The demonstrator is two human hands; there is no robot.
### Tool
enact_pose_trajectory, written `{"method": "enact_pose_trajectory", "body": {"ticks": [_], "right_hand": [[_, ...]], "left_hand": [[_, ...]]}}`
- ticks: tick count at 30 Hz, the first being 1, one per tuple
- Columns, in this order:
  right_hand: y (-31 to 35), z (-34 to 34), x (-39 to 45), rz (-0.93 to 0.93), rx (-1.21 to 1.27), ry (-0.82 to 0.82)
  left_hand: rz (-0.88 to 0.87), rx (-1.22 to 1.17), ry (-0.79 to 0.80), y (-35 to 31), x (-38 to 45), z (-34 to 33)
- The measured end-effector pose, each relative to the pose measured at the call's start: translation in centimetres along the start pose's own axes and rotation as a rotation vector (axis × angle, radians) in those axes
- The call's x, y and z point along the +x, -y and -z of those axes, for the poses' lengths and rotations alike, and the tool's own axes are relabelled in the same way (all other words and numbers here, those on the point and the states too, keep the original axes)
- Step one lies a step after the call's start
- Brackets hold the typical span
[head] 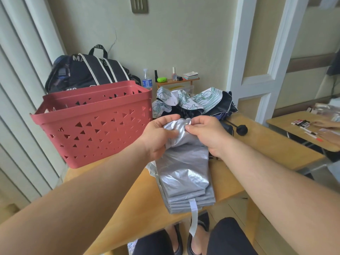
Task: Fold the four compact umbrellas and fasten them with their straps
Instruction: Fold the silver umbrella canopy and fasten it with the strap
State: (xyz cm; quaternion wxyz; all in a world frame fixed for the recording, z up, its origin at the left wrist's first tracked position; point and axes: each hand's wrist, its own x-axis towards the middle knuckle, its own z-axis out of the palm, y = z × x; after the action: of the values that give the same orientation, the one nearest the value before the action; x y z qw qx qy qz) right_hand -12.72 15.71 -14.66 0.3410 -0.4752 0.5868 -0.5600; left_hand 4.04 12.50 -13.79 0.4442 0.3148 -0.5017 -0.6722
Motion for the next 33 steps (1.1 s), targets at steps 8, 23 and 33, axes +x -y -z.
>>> {"method": "enact_pose_trajectory", "body": {"ticks": [8, 23, 33], "right_hand": [[0.5, 1.2, 0.3, 0.134, -0.068, -0.189], [-0.3, 3.6, -0.9, 0.297, -0.482, -0.182], [-1.0, 2.7, -2.6, 0.159, -0.287, -0.047]], "left_hand": [[-0.116, 0.243, -0.105, -0.2, 0.3, 1.3], [-0.224, 0.403, -0.134, 0.6, 0.1, 2.5], [-0.182, 0.269, -0.123, -0.2, -0.7, 1.8]]}}
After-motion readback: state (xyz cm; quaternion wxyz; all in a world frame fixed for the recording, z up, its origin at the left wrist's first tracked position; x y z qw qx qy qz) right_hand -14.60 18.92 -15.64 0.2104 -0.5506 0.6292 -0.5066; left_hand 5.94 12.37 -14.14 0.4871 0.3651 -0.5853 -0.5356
